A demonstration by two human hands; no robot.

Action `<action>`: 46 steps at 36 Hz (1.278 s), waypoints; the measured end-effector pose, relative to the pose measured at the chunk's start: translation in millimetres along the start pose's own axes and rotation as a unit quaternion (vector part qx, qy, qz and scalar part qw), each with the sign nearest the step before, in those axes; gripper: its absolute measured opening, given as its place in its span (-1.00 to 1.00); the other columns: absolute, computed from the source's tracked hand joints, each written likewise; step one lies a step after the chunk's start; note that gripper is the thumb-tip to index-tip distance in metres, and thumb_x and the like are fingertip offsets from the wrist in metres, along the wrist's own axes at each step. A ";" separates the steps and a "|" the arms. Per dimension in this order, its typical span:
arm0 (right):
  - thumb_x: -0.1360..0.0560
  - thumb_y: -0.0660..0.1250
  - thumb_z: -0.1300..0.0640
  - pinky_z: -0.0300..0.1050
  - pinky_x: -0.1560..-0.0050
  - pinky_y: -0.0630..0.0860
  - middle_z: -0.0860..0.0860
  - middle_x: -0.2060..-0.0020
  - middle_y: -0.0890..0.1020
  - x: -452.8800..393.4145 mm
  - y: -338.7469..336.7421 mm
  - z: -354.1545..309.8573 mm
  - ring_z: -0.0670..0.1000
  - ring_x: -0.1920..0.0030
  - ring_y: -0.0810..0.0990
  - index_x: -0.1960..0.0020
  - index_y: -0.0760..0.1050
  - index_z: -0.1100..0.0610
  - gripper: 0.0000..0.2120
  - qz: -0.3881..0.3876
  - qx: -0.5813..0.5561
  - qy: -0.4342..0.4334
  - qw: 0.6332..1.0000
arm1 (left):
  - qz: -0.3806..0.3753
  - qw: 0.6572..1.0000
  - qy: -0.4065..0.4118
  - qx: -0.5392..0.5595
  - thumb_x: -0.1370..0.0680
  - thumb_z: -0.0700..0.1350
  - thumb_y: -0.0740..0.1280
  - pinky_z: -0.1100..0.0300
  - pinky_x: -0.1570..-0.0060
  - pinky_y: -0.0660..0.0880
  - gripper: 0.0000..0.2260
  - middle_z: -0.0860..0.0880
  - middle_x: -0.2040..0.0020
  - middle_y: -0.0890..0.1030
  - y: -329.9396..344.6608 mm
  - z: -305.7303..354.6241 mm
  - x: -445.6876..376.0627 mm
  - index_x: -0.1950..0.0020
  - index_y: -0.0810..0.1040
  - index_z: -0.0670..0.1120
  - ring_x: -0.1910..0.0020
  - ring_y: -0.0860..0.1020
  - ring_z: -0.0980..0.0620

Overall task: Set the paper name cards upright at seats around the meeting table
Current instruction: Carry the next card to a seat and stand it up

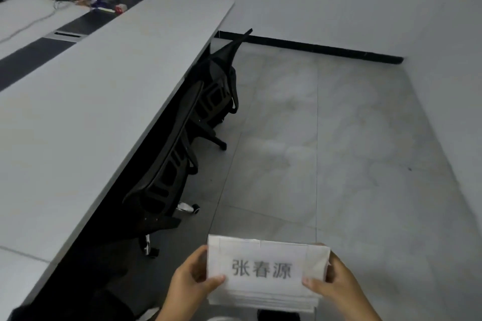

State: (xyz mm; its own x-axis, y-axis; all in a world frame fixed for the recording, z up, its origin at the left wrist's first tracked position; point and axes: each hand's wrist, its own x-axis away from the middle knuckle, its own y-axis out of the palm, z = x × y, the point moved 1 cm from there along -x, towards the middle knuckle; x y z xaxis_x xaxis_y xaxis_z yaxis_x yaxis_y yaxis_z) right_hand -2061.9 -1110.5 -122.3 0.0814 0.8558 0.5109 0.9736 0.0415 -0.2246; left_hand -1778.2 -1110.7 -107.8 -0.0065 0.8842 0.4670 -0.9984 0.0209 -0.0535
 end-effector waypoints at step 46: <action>-0.28 0.46 0.32 -0.44 0.22 0.51 -0.33 0.19 0.65 -527.2 138.9 -549.9 -0.28 0.13 0.59 0.04 0.46 -0.15 -0.55 -0.276 0.068 -0.306 0.909 | 0.398 0.896 0.151 0.128 -0.34 -0.32 0.45 0.44 0.26 0.54 -0.49 0.25 0.25 0.68 -130.6 345.5 -437.0 -0.02 0.43 0.25 0.18 0.63 0.24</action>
State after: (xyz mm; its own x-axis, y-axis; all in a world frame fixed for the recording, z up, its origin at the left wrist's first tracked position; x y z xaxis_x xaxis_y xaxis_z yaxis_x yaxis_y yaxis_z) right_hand -1852.2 -1839.5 33.5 -0.5857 0.8100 0.0284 0.7912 0.5790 -0.1968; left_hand -1664.6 -1661.0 0.0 -0.7456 0.6575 0.1087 -0.6643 -0.7463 -0.0419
